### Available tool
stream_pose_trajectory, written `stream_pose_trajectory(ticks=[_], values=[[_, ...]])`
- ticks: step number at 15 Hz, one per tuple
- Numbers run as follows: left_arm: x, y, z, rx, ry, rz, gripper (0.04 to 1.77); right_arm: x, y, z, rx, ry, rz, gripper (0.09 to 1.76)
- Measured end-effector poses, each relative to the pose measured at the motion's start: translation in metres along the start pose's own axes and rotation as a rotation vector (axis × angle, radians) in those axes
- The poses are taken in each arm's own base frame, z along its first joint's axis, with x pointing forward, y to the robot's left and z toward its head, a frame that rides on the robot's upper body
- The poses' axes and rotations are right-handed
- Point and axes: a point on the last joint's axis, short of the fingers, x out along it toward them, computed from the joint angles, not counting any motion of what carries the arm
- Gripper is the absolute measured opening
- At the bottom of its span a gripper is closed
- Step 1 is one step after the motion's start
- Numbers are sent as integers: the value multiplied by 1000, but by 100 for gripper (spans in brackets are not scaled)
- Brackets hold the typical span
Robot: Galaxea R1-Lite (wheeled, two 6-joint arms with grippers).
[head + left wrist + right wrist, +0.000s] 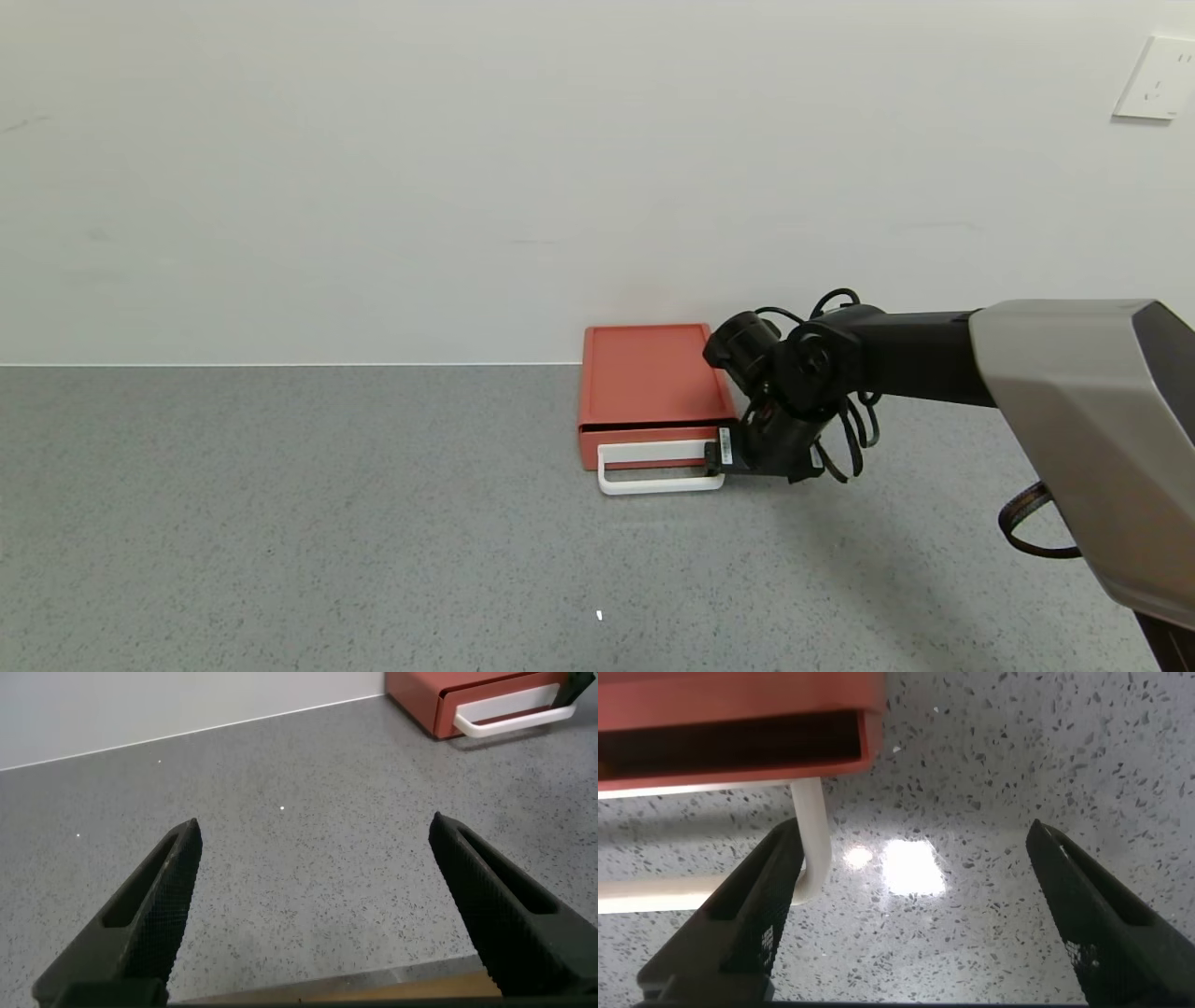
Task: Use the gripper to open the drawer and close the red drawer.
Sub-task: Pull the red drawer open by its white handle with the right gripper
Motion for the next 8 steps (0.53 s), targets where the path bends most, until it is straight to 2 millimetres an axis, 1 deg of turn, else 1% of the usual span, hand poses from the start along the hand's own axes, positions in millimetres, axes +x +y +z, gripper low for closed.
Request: stream_pose_trajectory(ticks=[8], values=[[0, 0, 0, 0, 0, 0, 175, -5, -2, -10, -47, 91, -11, 171]])
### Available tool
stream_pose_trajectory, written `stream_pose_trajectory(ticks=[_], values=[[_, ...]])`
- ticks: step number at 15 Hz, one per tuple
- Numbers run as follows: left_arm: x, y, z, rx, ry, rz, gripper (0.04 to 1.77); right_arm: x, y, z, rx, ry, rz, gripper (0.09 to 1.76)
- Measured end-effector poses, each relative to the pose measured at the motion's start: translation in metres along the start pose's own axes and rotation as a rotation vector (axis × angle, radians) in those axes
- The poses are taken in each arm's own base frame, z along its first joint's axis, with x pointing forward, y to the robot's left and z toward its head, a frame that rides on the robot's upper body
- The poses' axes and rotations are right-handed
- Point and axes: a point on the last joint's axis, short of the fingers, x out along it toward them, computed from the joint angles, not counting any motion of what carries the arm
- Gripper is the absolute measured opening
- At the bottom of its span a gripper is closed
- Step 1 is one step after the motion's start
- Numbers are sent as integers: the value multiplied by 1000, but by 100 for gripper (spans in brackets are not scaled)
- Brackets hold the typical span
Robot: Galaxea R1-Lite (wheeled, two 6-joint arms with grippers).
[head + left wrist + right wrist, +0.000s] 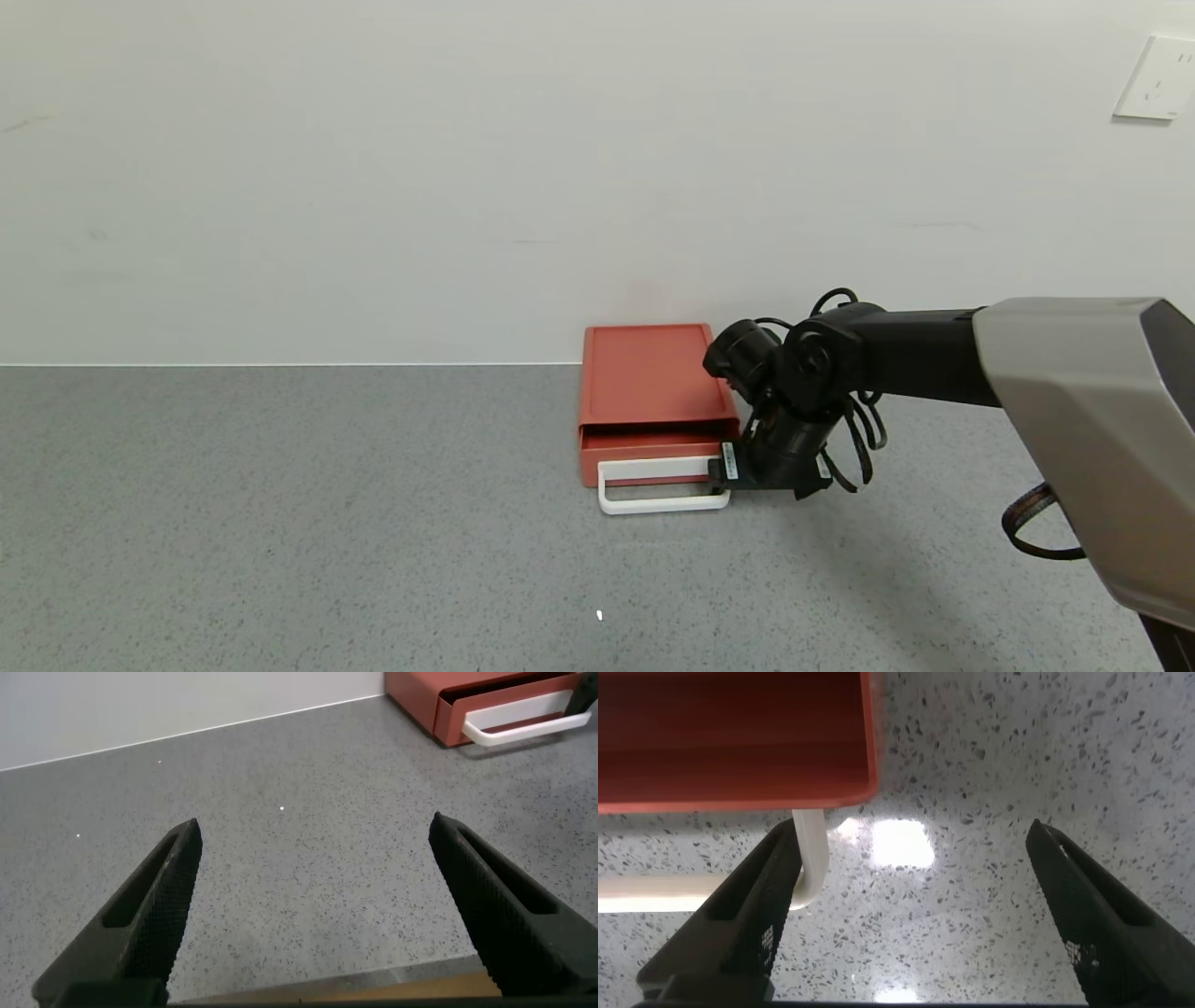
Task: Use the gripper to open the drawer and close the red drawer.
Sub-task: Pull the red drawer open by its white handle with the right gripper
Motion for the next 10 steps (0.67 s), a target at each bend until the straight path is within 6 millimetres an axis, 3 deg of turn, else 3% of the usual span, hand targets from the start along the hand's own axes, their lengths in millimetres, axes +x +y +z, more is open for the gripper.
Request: stream_pose_trajectory(ticks=[10], values=[[0, 0, 0, 0, 0, 0, 175, -18, -2, -13, -42, 82, 13, 171]])
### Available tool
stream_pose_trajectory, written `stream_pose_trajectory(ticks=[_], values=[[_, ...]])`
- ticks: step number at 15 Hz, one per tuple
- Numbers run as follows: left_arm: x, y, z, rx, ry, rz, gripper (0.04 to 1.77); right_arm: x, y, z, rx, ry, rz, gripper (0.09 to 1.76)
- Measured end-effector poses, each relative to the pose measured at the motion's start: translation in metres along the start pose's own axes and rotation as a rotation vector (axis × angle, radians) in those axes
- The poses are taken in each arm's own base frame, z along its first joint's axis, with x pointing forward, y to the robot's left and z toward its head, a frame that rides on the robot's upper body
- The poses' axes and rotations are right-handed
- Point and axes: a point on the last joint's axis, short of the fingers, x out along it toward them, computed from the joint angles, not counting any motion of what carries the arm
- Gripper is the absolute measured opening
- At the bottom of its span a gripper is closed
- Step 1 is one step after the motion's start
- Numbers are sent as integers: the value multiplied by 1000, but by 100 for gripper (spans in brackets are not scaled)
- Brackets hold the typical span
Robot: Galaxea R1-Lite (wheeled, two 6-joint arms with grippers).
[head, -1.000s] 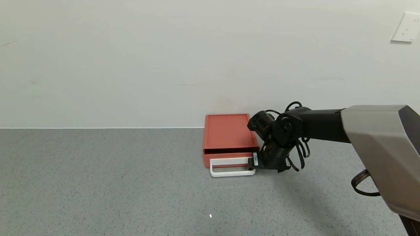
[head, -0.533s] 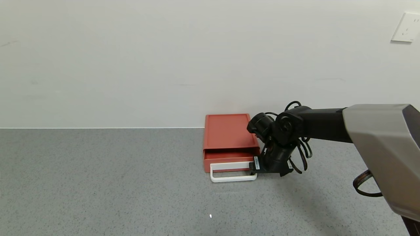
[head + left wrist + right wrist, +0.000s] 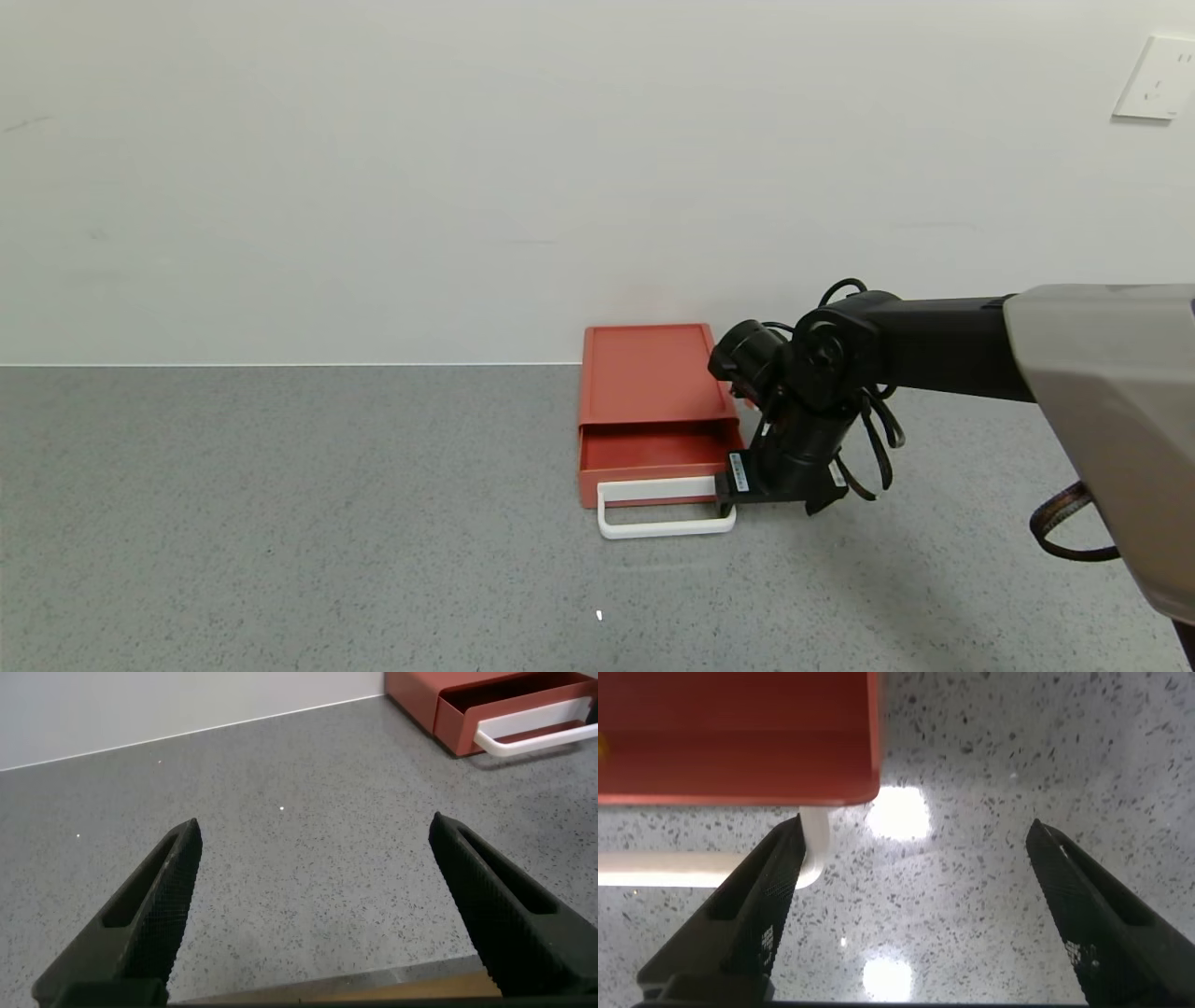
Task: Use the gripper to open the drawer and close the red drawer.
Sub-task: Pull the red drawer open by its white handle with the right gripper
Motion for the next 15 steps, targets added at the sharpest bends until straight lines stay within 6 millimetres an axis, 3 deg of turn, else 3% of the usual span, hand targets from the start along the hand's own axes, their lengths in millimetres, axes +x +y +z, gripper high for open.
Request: stream_pose_trajectory(ticks=[15], values=[[0, 0, 0, 0, 0, 0, 175, -1, 6, -24, -46, 60, -22, 171]])
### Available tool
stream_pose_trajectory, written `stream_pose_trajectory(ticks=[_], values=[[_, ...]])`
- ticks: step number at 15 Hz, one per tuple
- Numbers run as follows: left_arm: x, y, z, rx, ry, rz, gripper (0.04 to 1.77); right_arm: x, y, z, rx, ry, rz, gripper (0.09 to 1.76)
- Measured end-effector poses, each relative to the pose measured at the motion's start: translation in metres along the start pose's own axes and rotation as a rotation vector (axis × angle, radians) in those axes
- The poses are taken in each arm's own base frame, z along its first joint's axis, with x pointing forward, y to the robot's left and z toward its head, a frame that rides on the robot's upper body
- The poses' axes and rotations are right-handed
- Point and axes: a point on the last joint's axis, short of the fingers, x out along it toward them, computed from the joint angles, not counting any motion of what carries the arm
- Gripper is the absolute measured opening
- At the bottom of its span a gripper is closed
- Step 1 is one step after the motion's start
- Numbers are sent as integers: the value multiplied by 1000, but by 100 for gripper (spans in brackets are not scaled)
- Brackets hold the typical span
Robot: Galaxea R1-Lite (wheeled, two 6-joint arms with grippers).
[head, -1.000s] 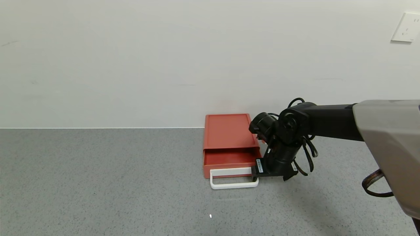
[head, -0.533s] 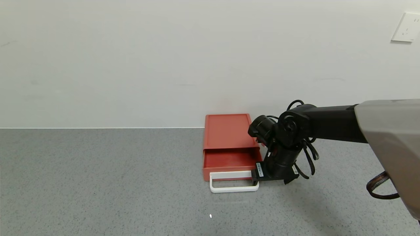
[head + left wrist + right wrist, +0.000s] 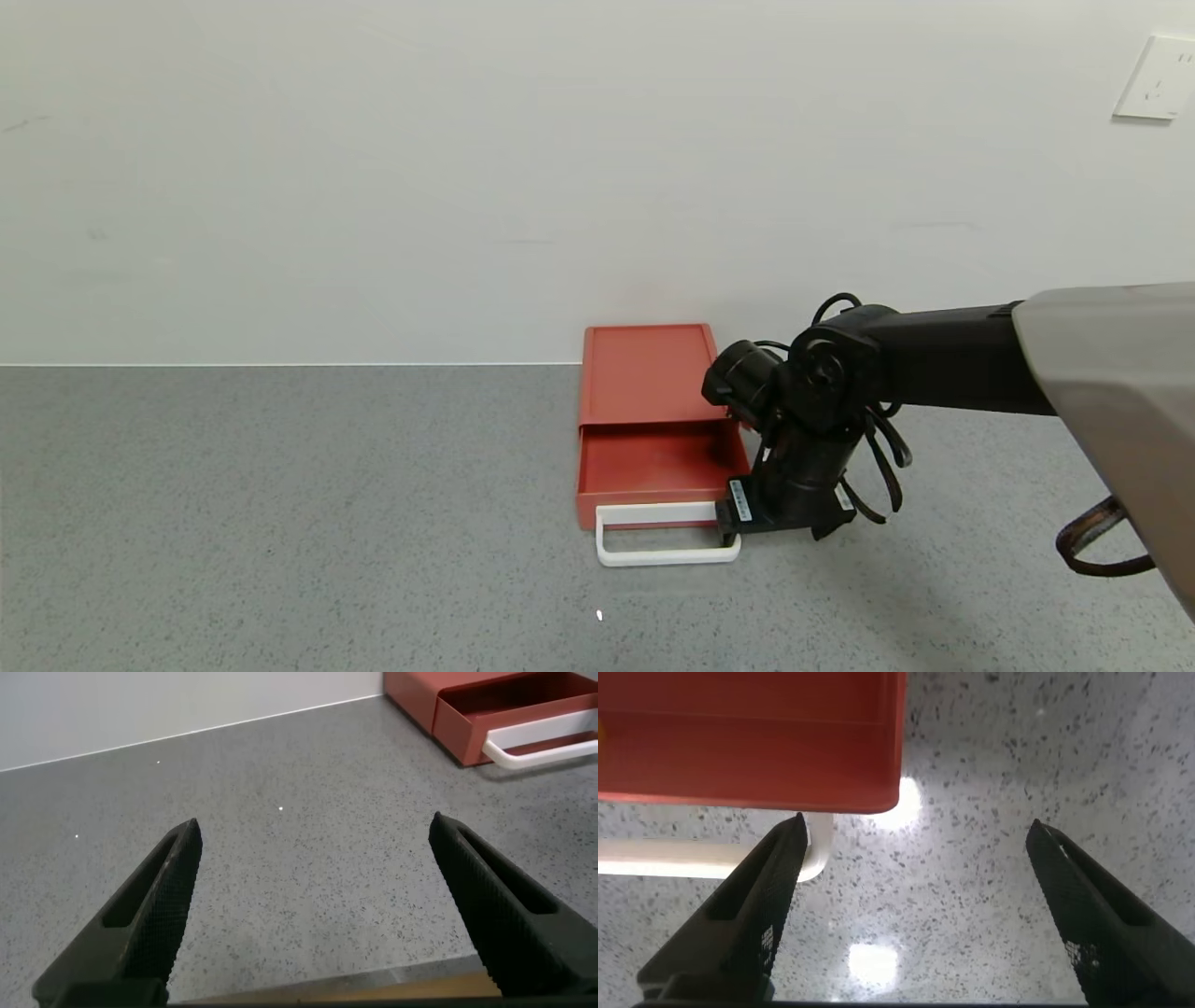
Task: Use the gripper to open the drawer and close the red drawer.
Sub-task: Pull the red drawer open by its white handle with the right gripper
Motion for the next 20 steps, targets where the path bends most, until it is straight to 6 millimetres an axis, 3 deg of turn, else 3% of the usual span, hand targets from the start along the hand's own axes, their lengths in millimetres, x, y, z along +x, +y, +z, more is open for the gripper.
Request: stream_pose_trajectory(ticks=[12, 20], values=[[0, 0, 0, 0, 0, 0, 175, -5, -1, -18, -25, 38, -18, 171], [0, 0, 0, 0, 0, 0, 175, -6, -2, -19, -26, 38, -18, 171]])
